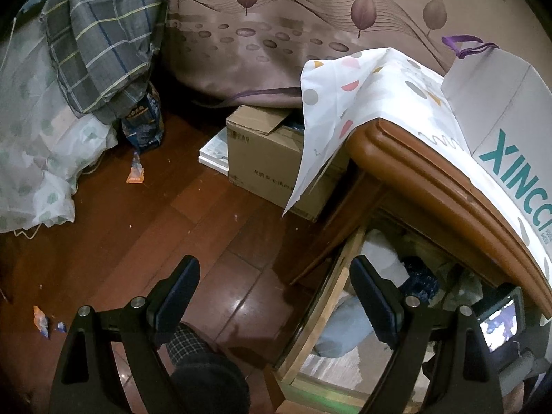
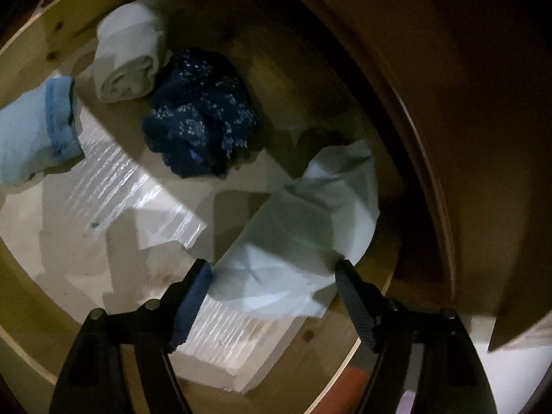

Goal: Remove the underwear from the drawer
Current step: 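Move the open right gripper back down into the drawer toward the white folded garment, then grasp the white folded garment with the right gripper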

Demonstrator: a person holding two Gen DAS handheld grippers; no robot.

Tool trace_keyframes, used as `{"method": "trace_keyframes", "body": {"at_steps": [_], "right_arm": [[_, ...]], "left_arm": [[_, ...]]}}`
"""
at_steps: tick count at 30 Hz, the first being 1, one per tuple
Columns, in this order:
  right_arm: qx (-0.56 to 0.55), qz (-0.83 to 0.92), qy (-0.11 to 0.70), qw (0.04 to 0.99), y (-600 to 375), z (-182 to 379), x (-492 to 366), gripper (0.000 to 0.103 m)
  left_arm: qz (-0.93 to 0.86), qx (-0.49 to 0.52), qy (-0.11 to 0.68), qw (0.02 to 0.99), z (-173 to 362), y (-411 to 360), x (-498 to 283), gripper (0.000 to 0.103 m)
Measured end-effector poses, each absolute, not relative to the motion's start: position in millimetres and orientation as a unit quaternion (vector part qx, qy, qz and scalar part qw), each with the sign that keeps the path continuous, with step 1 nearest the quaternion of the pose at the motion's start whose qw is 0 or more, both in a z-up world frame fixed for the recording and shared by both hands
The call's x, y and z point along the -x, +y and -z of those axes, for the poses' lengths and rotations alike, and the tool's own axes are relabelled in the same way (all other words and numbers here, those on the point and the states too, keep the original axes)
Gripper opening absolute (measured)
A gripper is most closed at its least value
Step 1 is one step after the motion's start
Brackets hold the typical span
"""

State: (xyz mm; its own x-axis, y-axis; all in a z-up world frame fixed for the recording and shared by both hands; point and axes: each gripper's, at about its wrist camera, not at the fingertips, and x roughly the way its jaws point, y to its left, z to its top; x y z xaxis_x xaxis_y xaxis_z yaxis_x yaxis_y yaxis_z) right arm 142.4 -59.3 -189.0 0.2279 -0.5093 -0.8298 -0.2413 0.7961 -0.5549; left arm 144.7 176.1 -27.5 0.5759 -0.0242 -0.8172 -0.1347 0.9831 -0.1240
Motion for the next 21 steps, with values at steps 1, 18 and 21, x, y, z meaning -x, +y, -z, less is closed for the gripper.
{"method": "trace_keyframes", "body": {"at_steps": [1,18,21], "right_arm": [[0.319,0.095,0.608,0.72,-58.4,190.8,-143.3,0.08],[0.357,0.043,0.6,0.714,-58.8,216.0,-120.7,0.02],[0.347,0.018,0.609,0.713,-59.4,207.2,-108.2,0.016]], "left_arm": [[-0.03,0.085,0.459,0.884,27.2,176.2,-144.2,0.086],[-0.03,0.079,0.458,0.885,30.3,175.5,-143.2,0.086],[-0.032,0.079,0.457,0.885,30.3,175.0,-143.7,0.086]]}}
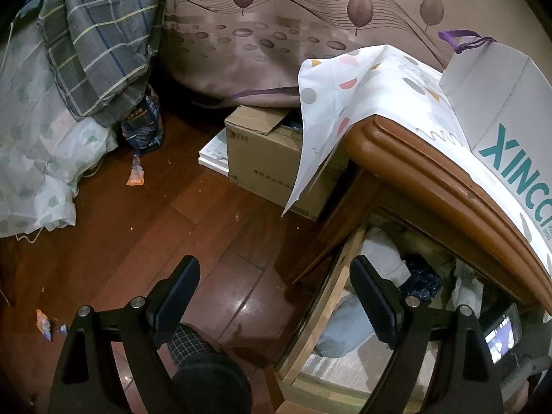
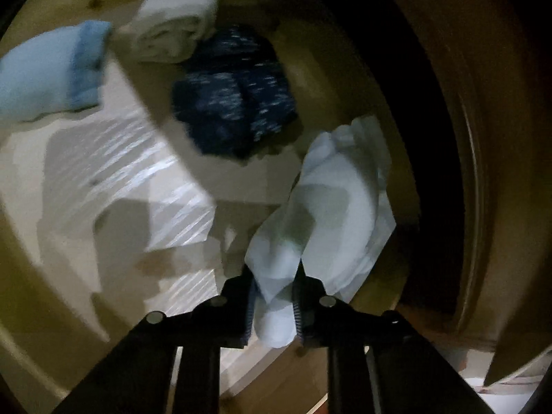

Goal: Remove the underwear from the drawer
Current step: 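Grasp the white folded garment with the right gripper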

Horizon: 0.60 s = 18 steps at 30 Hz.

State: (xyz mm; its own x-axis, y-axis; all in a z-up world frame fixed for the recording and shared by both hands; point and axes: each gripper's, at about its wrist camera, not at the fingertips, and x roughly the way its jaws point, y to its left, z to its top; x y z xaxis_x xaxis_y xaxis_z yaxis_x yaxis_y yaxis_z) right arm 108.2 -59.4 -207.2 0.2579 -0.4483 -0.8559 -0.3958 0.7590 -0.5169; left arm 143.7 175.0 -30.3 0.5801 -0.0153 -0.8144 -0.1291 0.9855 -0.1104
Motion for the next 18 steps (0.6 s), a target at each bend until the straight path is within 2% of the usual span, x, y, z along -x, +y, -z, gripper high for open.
{"method": "trace_keyframes", "body": {"at_steps": [7,11,13,14,15,17,18], "right_arm": [[0.284,-0.057,0.632,0.719,-58.0,181.6,-74.0,0.014],[0.224,-0.069,0.651,0.722,-67.6,166.0,-65.8,0.017],[0.188,-0.058,0.656,0.729,-77.9,159.2,-63.7,0.032],[0.181,-0.054,0.653,0.733,-80.6,156.8,-63.0,0.047],[0.178,-0.049,0.652,0.736,-83.0,153.0,-61.6,0.057],[0.171,-0.033,0.65,0.74,-96.9,149.0,-66.7,0.06],[0.166,-0.03,0.652,0.739,-99.1,150.4,-69.5,0.065]], "left_arm": [[-0.031,0.078,0.458,0.885,29.1,174.6,-143.9,0.086],[-0.03,0.08,0.457,0.885,28.9,174.8,-143.9,0.086],[-0.03,0.078,0.456,0.886,29.1,174.2,-143.4,0.086],[-0.03,0.077,0.456,0.886,29.7,174.2,-143.0,0.086],[-0.029,0.078,0.456,0.886,29.3,174.2,-142.9,0.086],[-0.03,0.078,0.455,0.886,29.4,174.0,-143.0,0.086],[-0.03,0.078,0.455,0.887,29.8,174.2,-143.1,0.086]]}}
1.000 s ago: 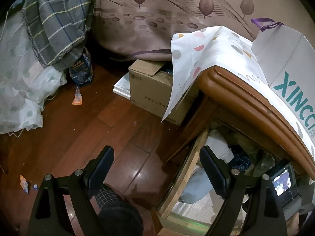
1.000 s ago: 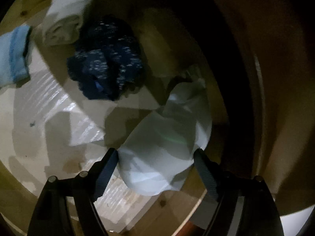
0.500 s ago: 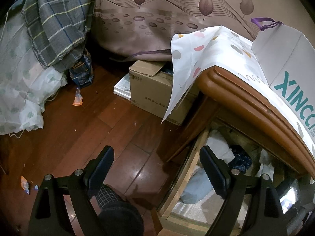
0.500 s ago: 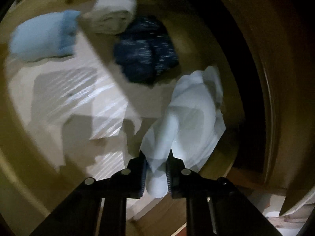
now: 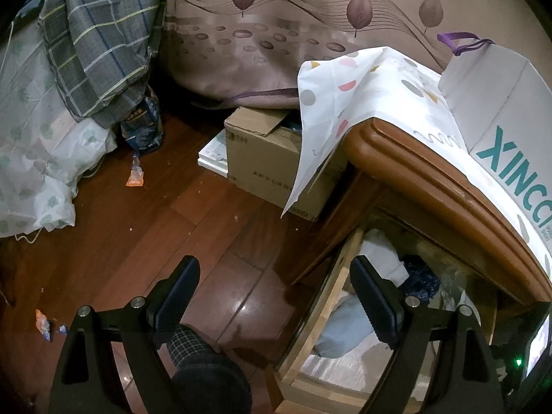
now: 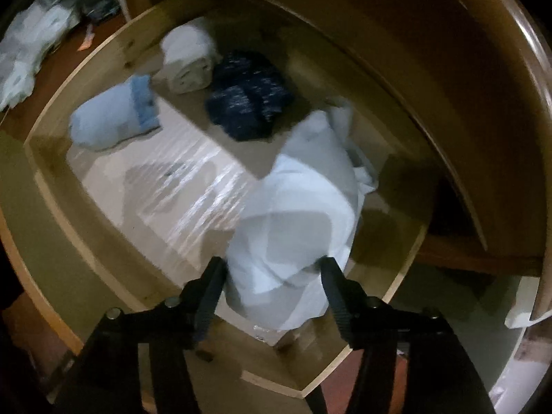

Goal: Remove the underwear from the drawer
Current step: 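Grasp the white folded garment with the right gripper, then lift the white garment up out of the drawer with the right gripper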

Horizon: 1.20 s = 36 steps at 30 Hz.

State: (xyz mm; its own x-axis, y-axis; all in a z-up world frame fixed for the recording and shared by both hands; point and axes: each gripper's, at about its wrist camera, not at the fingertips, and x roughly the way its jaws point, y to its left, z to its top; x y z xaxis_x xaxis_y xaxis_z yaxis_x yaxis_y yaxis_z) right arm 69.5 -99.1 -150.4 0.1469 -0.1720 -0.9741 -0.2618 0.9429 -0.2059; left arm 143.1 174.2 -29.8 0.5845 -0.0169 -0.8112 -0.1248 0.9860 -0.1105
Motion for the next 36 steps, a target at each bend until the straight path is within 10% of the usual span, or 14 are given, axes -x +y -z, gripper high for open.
{"method": "trace_keyframes", "body": {"at_steps": [36], "right_arm": [[0.386,0.049,0.636,0.667,-60.2,223.6,-120.9,0.086]], "left_arm": [[-0.026,0.073,0.46,0.885,26.6,173.2,-143.6,0.086]]}}
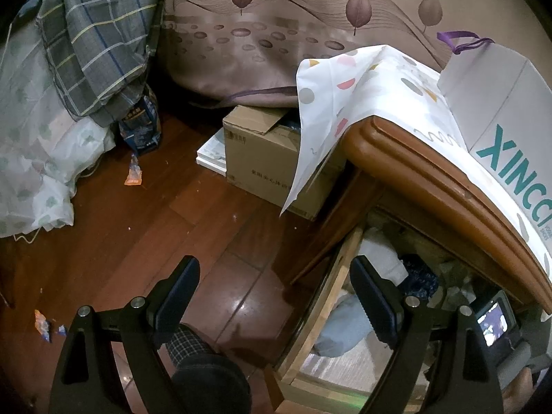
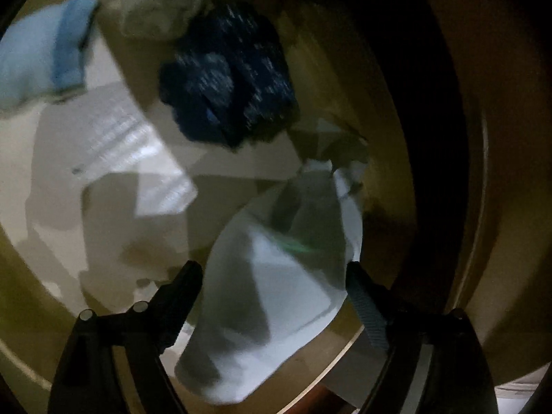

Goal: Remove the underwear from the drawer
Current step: 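Lift the white garment up out of the drawer with the right gripper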

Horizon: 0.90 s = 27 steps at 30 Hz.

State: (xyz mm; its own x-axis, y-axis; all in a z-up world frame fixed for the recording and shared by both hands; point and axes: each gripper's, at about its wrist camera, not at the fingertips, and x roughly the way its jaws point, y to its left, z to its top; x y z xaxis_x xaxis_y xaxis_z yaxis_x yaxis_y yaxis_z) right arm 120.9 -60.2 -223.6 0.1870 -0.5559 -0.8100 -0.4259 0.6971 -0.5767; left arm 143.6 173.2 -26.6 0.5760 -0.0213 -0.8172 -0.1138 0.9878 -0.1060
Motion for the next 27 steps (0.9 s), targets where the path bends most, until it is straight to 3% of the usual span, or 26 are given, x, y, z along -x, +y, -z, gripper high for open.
{"method": "trace_keyframes", "body": {"at_steps": [22,25,27], "right_arm": [[0.289,0.004,0.623,0.727,-146.7,240.5,-123.7,0.087],[0.269,-0.012,0.627,0.731,-158.6,244.2,-121.5,0.075],[0.259,-0.02,0.634,0.728,-161.7,245.1,-121.4,0.06]], "left_arm": [[-0.011,0.023,0.461,0.887,32.8,149.1,-145.1,0.086],[-0.006,0.016,0.46,0.888,33.5,146.4,-144.8,0.086],[-0.001,0.016,0.462,0.887,34.1,145.1,-143.8,0.086]]}}
